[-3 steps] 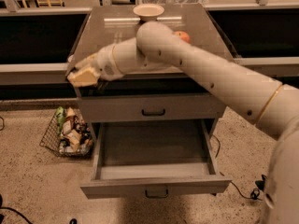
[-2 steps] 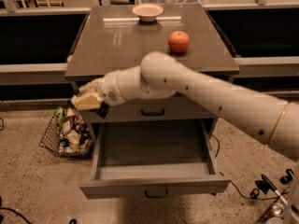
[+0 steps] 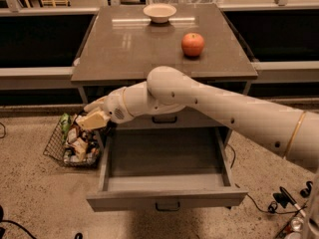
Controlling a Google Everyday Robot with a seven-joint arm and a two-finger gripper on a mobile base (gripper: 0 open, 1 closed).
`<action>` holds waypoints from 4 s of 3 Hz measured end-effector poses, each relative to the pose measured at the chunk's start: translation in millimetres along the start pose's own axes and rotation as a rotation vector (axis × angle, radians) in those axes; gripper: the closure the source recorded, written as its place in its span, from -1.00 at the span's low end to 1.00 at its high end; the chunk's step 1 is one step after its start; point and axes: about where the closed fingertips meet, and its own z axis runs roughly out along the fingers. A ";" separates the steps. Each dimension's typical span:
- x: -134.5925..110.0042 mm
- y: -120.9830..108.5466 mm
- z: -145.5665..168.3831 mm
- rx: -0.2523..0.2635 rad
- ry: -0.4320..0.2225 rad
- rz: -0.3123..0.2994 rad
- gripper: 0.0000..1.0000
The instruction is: Place rxbar chocolate into middle drawer
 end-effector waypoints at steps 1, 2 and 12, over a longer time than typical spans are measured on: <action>44.9 -3.5 -5.9 0.015 0.031 0.026 1.00; 119.2 1.9 -19.1 0.049 0.077 0.074 1.00; 398.5 -170.3 -113.2 0.298 0.137 0.348 -1.00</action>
Offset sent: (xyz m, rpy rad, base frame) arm -0.0439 -0.1145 -0.1697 -0.1386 0.0959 -0.1238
